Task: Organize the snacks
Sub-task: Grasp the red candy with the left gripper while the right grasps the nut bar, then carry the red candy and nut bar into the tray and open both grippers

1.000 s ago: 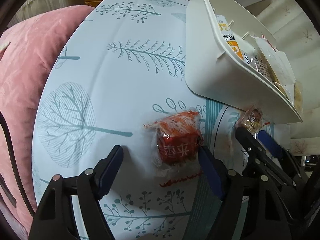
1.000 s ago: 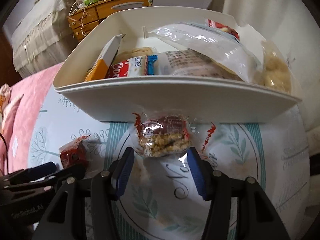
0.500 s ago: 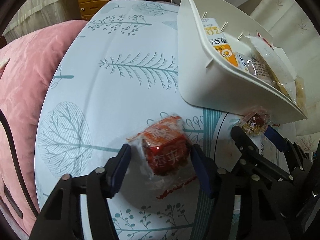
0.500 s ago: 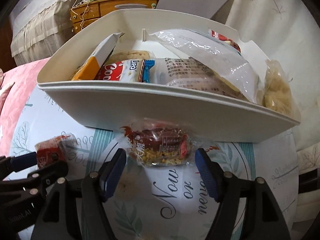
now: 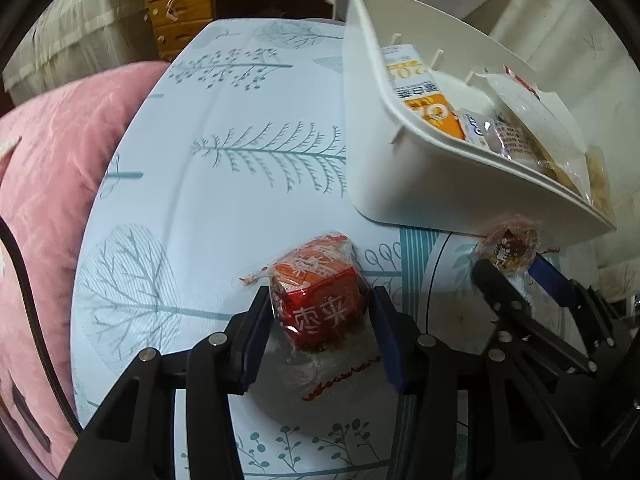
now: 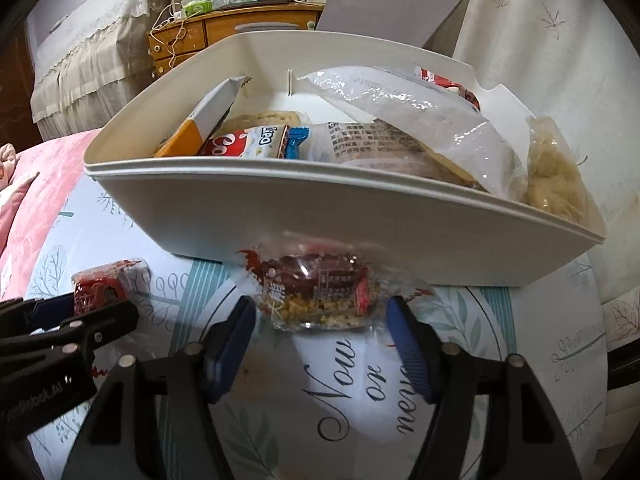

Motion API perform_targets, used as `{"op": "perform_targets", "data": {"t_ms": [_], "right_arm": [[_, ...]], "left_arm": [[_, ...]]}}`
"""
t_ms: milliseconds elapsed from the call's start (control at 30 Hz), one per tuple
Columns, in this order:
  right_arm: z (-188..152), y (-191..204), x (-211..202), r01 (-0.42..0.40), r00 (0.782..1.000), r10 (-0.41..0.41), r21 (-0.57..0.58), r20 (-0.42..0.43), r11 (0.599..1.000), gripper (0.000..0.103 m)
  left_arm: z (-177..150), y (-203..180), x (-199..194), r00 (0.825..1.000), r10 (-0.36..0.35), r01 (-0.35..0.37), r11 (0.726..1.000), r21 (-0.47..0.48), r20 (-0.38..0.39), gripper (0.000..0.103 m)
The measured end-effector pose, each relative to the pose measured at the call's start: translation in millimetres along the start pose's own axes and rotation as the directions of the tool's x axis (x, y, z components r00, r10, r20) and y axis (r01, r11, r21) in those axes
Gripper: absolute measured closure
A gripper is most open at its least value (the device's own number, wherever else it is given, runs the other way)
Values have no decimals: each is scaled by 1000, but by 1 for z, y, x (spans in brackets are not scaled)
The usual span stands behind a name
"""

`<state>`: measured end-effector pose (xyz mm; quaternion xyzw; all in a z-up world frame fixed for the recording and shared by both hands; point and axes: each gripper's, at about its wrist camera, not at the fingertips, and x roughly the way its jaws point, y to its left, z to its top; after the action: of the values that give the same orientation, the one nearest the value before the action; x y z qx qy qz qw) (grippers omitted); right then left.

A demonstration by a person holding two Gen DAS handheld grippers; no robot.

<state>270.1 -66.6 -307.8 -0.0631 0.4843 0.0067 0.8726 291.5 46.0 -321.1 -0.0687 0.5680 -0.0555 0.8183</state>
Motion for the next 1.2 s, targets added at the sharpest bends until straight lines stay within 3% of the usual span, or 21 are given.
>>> {"op": "perform_targets", "data": {"t_ms": [100, 467, 733, 933, 1033, 1200], "right_arm": [[-1, -4, -3, -13, 1000, 13, -1, -10, 1000, 46], [-10, -37, -16, -170, 983, 169, 2, -66, 985, 50], [-10, -86, -53, -258, 966, 258, 6, -29, 966, 50], [2, -130, -86, -260, 964, 261, -21, 57, 965, 50], [13, -153, -99, -250, 963, 250, -10, 100, 968, 50], [41, -178, -119, -242, 952, 239, -4, 190, 970, 50]], "left_arm": [[-2, -7, -3, 1000, 18, -18, 999, 35, 7, 56], [-34, -25, -29, 992, 127, -127, 992, -18, 1, 56], [-55, -55, -70, 977, 210, -210, 978, 9, 22, 56], [-46, -87, -113, 956, 263, -268, 963, 18, 129, 56], [-29, -96, -132, 950, 259, -264, 965, 7, 175, 56], [-2, -114, -163, 921, 280, -296, 955, 20, 271, 56]]}}
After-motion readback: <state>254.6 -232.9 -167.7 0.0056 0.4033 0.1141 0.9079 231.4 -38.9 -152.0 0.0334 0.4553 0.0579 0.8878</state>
